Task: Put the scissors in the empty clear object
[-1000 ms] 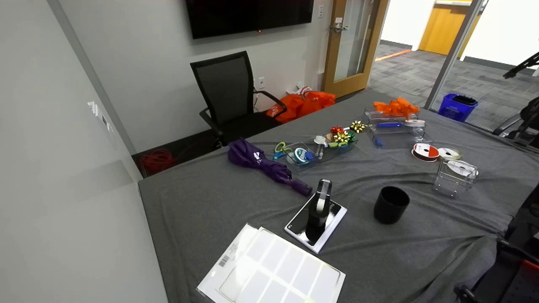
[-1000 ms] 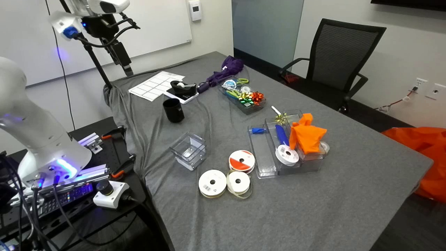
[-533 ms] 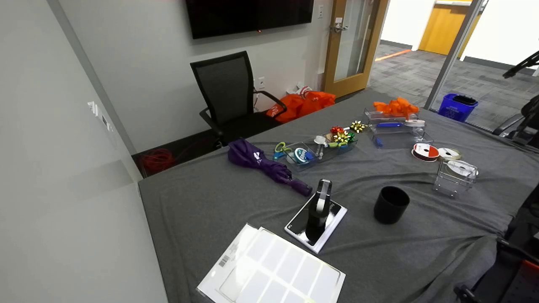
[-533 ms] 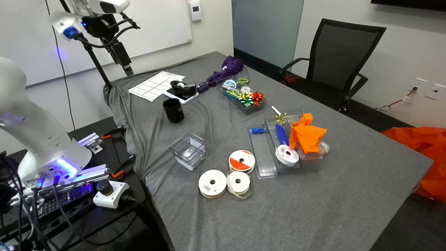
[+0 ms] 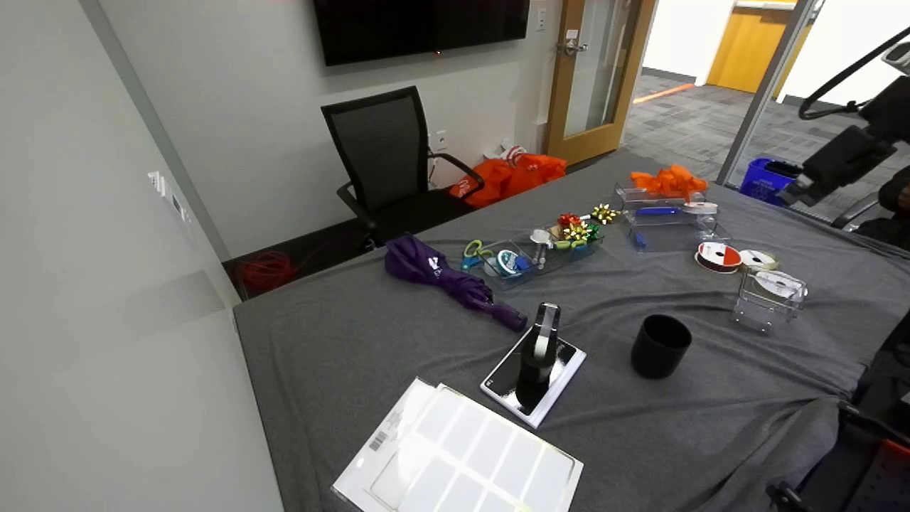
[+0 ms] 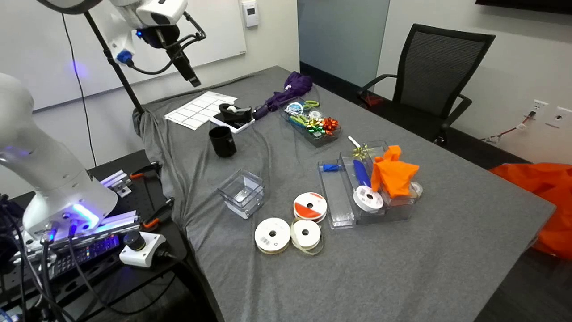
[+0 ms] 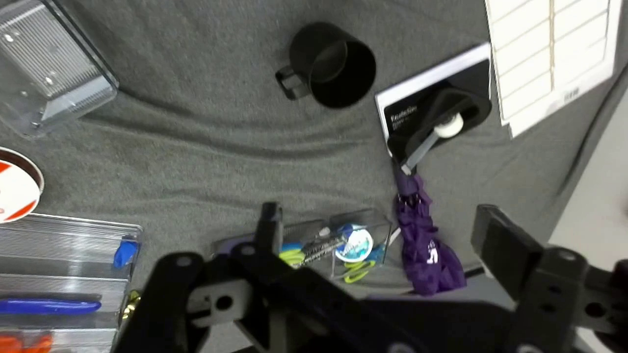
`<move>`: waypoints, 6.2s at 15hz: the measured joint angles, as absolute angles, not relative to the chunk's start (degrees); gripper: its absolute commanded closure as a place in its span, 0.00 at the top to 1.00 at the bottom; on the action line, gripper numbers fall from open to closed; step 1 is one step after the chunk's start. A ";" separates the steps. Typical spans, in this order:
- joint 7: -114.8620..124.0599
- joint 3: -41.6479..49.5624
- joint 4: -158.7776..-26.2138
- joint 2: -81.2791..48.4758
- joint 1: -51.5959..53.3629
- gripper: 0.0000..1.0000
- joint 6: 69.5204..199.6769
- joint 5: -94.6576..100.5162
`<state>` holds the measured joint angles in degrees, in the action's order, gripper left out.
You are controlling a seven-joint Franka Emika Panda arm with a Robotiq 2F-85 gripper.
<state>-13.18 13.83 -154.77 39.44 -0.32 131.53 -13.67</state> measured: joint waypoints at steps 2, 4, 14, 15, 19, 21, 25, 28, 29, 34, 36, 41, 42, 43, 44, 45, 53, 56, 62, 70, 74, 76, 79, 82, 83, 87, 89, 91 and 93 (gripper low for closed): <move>-11.61 14.35 -154.18 36.11 0.29 1.00 137.00 -18.24; -8.99 14.44 -152.90 32.57 1.03 1.00 141.18 -22.90; 2.58 13.51 -140.39 11.91 6.46 1.00 160.05 -46.81; 2.77 13.51 -139.08 9.84 6.92 1.00 161.87 -48.51; 2.57 13.51 -134.75 1.91 8.04 1.00 168.20 -53.28; 2.57 13.53 -133.55 -0.71 8.03 1.00 169.25 -53.28; 2.58 13.54 -132.86 -1.48 8.03 1.00 169.47 -53.28; 2.63 13.48 -132.69 -1.49 8.06 1.00 169.48 -54.05; 2.38 13.31 -132.37 -1.55 8.12 1.00 169.49 -56.04; -5.33 11.72 -125.70 -6.68 8.37 1.00 171.40 -77.09; -9.88 11.47 -121.19 -11.03 8.35 1.00 172.28 -86.08; -17.75 11.95 -108.87 -25.29 8.03 1.00 173.70 -101.88; -18.24 12.19 -106.84 -27.98 8.02 1.00 173.70 -103.56; -18.31 12.36 -105.11 -30.50 8.02 1.00 173.70 -104.58; -18.30 12.43 -103.82 -32.74 8.02 1.00 173.70 -104.98; -18.27 12.44 -102.95 -34.60 8.03 1.00 173.70 -105.03; -16.43 11.96 -102.51 -41.11 8.25 1.00 172.91 -101.11; -16.45 11.79 -102.20 -41.18 8.31 1.00 170.72 -100.80; -16.51 11.75 -101.91 -41.18 8.30 1.00 164.26 -100.65; -16.90 11.75 -101.50 -41.20 8.10 0.37 161.24 -100.76; -16.90 11.89 -101.03 -41.44 7.96 0.09 161.20 -100.76; -16.89 12.17 -100.52 -41.92 7.84 0.00 161.20 -100.76; -16.81 12.74 -99.47 -42.81 7.61 0.04 161.20 -100.69; -16.68 13.12 -99.26 -42.90 7.50 0.04 161.20 -100.69; -16.60 13.19 -99.26 -42.90 7.50 0.04 161.20 -100.69; -15.51 13.31 -99.38 -42.45 7.50 0.04 161.27 -100.44; -13.36 13.35 -99.63 -41.99 7.53 0.04 161.28 -99.31; -10.74 13.35 -100.45 -40.93 7.58 0.04 161.28 -97.70; -8.18 13.36 -101.94 -39.30 7.61 0.04 161.21 -95.96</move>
